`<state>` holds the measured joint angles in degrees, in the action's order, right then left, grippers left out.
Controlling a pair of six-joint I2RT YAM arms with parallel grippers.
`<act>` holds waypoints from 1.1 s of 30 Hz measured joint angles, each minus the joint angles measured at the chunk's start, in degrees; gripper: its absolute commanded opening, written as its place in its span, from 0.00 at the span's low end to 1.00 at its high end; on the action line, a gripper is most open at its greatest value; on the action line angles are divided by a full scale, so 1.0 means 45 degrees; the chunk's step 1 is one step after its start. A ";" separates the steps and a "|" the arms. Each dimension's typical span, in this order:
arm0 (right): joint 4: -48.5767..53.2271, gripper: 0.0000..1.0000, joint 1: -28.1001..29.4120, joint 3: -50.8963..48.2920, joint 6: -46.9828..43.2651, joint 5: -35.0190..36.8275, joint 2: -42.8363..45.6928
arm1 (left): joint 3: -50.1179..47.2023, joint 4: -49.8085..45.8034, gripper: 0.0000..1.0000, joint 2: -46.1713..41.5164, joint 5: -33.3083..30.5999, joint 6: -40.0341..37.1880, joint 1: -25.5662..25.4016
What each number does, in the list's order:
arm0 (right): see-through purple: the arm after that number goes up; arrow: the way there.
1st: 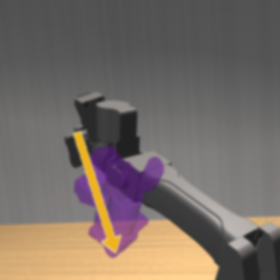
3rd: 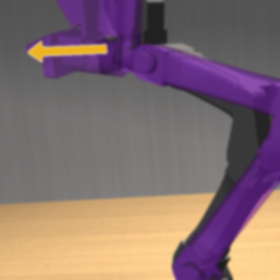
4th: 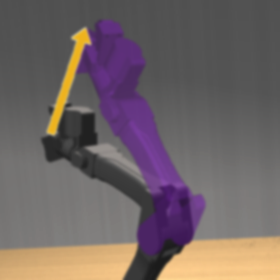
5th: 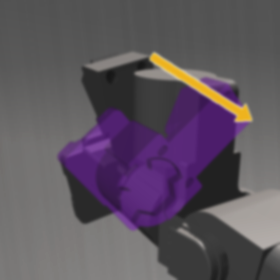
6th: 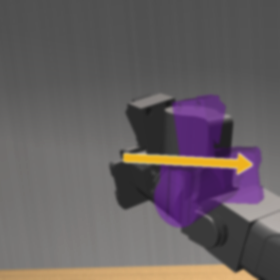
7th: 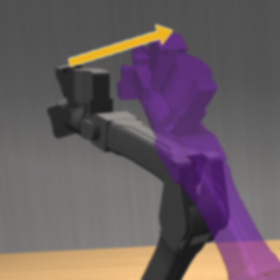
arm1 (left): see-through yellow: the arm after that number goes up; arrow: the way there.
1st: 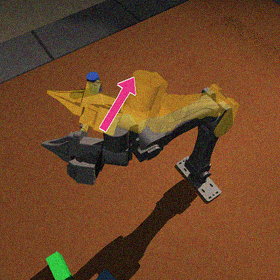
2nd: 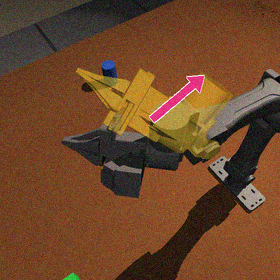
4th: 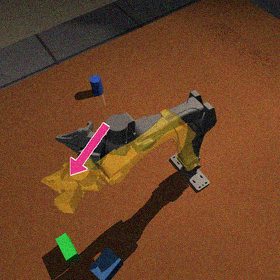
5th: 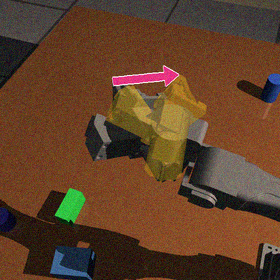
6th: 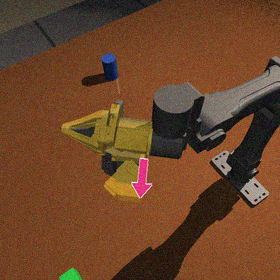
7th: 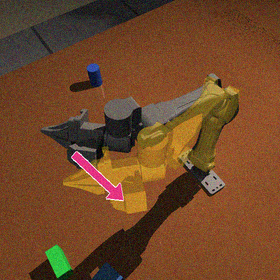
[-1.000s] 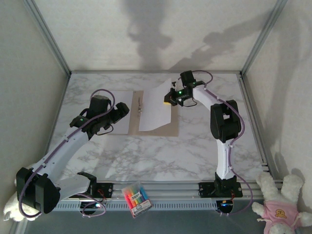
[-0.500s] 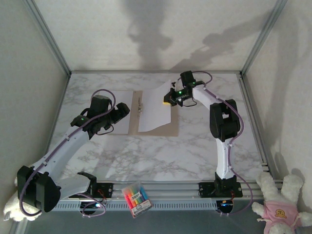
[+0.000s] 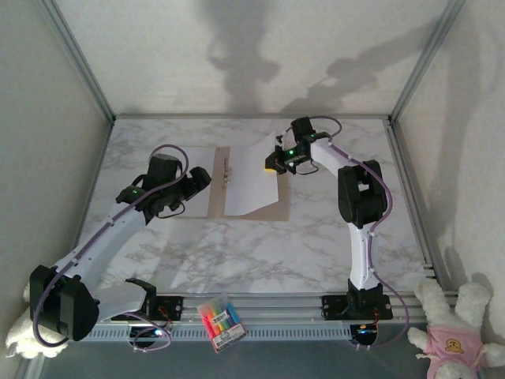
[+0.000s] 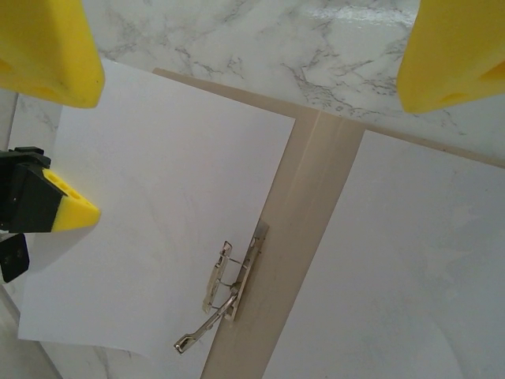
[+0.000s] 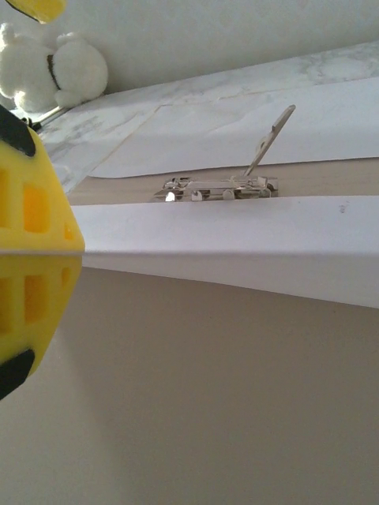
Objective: Put the files into the folder
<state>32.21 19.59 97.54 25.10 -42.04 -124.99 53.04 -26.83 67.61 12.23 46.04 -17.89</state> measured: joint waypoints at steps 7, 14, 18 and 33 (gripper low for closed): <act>-0.0136 0.00 0.0000 -0.0554 -0.0068 0.0000 0.0000 | -0.0005 0.0000 0.96 0.0000 0.0005 0.0000 0.0000; -0.0350 0.02 0.0010 -0.0729 -0.0053 0.0000 0.0000 | -0.0087 0.0039 0.96 0.0141 0.0044 0.0000 0.0000; -0.0355 0.13 0.0034 -0.0729 -0.0005 0.0010 0.0000 | -0.0102 0.0049 0.96 0.0180 0.0049 0.0000 0.0000; -0.0029 0.45 0.0034 -0.0729 -0.0121 0.1093 0.0000 | -0.0151 0.0102 0.96 0.0180 0.0097 0.0000 0.0000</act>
<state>32.08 19.75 94.26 24.56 -37.12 -124.99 52.36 -26.37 68.42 12.67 46.04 -17.89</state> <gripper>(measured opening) 0.443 0.960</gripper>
